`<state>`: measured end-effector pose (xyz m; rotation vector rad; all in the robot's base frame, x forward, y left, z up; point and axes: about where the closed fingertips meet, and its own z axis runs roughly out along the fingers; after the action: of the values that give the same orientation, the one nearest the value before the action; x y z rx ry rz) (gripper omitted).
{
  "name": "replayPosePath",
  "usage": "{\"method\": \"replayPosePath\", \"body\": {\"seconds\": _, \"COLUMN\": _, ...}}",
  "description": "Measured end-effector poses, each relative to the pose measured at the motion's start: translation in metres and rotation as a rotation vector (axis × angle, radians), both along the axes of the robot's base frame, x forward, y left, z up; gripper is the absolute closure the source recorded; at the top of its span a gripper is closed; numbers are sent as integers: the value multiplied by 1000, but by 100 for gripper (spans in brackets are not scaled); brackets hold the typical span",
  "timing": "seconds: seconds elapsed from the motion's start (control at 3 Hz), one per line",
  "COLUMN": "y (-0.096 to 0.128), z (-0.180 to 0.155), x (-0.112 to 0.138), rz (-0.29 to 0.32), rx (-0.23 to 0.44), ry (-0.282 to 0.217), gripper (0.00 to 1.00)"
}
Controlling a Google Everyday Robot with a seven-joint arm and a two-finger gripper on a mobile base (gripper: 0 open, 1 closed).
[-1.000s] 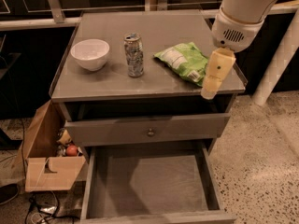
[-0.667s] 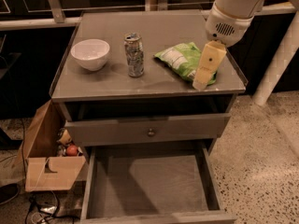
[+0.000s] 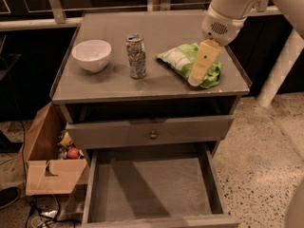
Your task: Place green rice chip bag into middle drawer
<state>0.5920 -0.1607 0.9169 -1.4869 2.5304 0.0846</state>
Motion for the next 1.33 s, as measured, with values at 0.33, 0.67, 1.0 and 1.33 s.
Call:
{"method": "replayPosePath", "body": {"seconds": 0.33, "y": 4, "z": -8, "x": 10, "rz": -3, "rx": 6, "ry": 12, "gripper": 0}}
{"method": "replayPosePath", "body": {"seconds": 0.67, "y": 5, "z": -11, "x": 22, "rz": -10, "rx": 9, "ry": 17, "gripper": 0}}
{"method": "replayPosePath", "body": {"seconds": 1.0, "y": 7, "z": -16, "x": 34, "rz": -10, "rx": 1, "ry": 18, "gripper": 0}}
{"method": "replayPosePath", "body": {"seconds": 1.33, "y": 2, "z": -22, "x": 47, "rz": -30, "rx": 8, "ry": 26, "gripper": 0}}
